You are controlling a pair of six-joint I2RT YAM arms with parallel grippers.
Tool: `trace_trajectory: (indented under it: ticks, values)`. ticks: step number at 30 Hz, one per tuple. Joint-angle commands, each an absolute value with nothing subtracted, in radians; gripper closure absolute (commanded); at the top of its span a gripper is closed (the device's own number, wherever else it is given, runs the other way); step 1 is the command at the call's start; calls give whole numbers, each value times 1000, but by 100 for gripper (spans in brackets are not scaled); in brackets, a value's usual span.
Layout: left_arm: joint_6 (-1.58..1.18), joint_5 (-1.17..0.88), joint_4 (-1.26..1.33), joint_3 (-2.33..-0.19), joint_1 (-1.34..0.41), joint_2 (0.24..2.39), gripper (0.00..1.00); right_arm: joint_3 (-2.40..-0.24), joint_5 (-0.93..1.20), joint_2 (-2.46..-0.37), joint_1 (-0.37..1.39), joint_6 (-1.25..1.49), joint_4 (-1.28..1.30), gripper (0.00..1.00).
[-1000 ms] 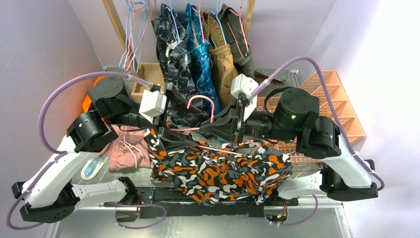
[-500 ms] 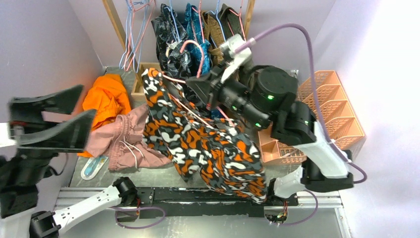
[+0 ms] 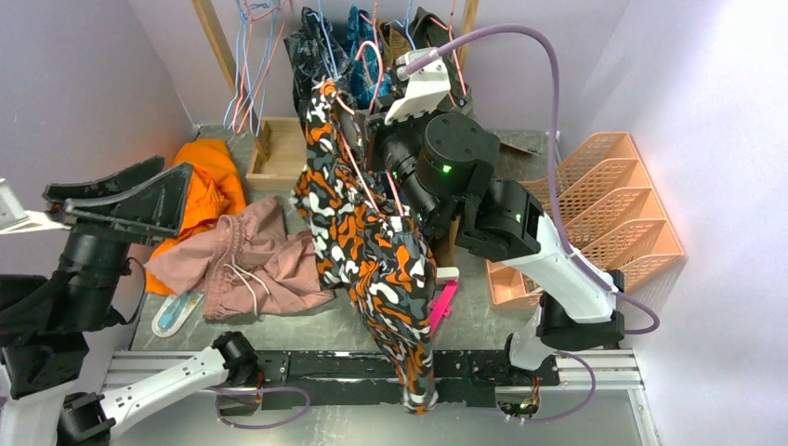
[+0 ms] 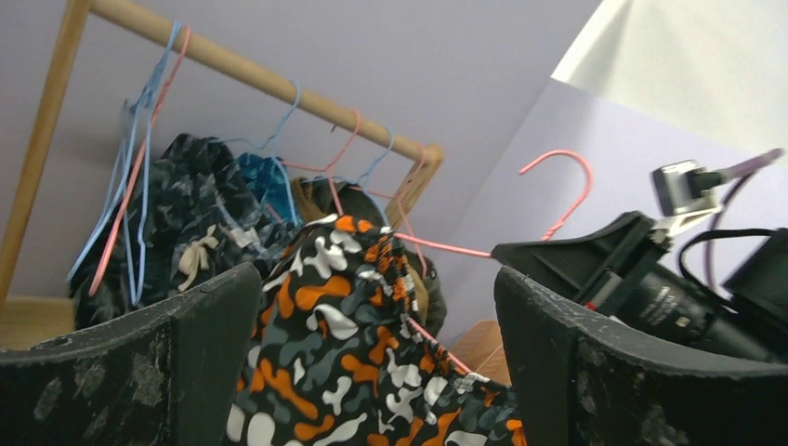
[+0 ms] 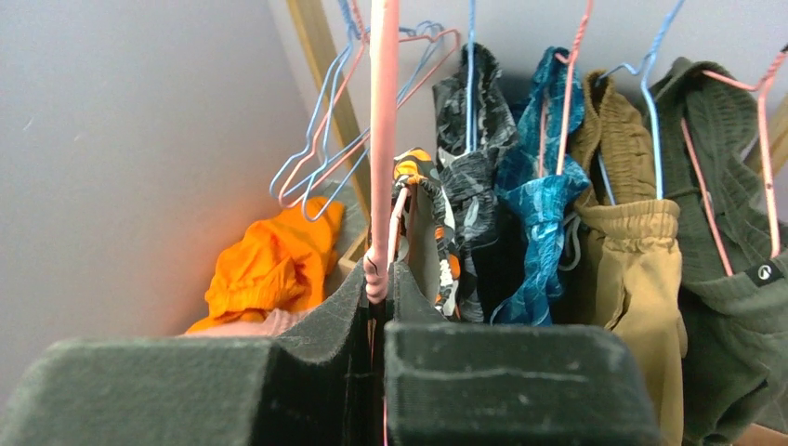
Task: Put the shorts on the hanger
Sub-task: Place the hanger at the clothesline.
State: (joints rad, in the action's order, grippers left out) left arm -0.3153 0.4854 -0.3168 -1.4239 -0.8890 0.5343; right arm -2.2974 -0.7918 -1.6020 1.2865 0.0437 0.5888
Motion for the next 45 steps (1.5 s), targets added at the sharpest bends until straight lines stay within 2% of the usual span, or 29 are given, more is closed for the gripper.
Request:
trace_trajectory:
  ticks: [1,7,10,13,18,26,29,33,38,41,45]
  values:
    - [-339,554,-355,-1406,-885,601,1,-2318,-888,-1632,1288,51,468,100]
    - [-408,528,-258,-1331,-885,594,1,-2283,-931,-1667,1288,109,398,100]
    - [-401,407,-212,-1295,-886,567,1,-2214,-955,-1660,1290,148,343,100]
    - [-437,374,-311,-1348,-885,603,1,-2177,-968,-1662,1291,186,304,100]
    - [-455,324,-543,-1510,-885,729,1,-2231,-1006,-1725,1295,252,331,100]
    - [-424,154,-606,-1479,-886,760,1,-2233,-1280,-1788,1312,351,312,100]
    - [-404,131,-643,-1476,-885,770,0,-2142,-1373,-1778,1342,183,102,100]
    - [-380,114,-684,-1484,-886,784,2,-2059,-1465,-1807,1380,-225,-432,100]
    - [-318,113,-716,-1476,-885,794,4,-2125,-1487,-1892,1398,-466,-632,100]
    - [-301,92,-713,-1458,-886,783,5,-2159,-1453,-1898,1403,-393,-490,100]
    - [-290,56,-676,-1430,-885,740,5,-2303,-1206,-1878,1366,70,135,100]
